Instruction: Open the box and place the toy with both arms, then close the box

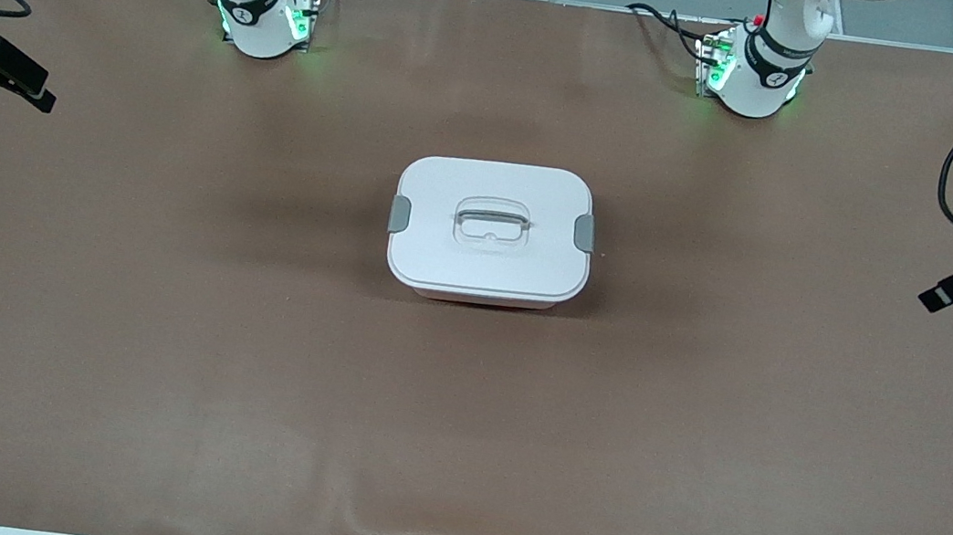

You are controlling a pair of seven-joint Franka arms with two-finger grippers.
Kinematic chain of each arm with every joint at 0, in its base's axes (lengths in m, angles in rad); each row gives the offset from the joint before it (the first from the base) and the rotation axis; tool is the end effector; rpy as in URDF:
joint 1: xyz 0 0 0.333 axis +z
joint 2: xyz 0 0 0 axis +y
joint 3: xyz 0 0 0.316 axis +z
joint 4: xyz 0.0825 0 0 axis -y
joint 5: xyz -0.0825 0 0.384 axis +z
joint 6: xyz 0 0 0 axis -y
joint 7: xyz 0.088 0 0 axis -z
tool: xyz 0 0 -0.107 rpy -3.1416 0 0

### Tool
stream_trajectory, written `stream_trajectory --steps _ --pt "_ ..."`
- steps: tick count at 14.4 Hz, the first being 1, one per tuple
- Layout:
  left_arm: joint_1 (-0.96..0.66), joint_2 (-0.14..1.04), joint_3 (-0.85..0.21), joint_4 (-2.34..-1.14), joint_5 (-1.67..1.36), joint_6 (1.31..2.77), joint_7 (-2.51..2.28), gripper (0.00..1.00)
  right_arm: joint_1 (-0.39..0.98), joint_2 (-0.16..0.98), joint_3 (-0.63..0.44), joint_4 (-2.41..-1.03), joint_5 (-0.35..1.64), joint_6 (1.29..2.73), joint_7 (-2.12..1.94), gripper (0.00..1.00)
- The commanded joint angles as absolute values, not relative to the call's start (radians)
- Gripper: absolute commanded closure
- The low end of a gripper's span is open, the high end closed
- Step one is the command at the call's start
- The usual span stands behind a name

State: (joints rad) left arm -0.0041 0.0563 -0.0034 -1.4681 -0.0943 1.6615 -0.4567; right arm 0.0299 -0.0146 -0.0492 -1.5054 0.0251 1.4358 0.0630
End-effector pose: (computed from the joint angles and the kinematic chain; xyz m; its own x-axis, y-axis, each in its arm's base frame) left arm 0.5816 -0.0136 0.6505 0.8944 0.4400 0.0807 0.4263 -0.8930 0.1447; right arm 0.5360 -0.0076 0.6514 0.9953 -0.0787 -0.0565 -0.0801 -0.9965 -0.0222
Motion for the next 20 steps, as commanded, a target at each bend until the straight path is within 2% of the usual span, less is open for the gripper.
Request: stream_trajectory --steps 1,10,20 --pt "-0.026 0.028 0.046 -1.482 -0.107 1.618 -0.332 0.00 0.026 -0.015 -0.048 -1.500 0.028 1.427 0.067 0.00" --pt "-0.040 -0.028 0.049 -1.486 0.006 1.471 -0.184 0.00 0.031 -0.014 -0.049 -1.503 0.028 1.424 0.067 0.00" --pt "-0.040 -0.045 0.031 -1.513 0.006 1.460 -0.086 0.00 0.026 -0.015 -0.049 -1.500 -0.015 1.425 0.067 0.00"
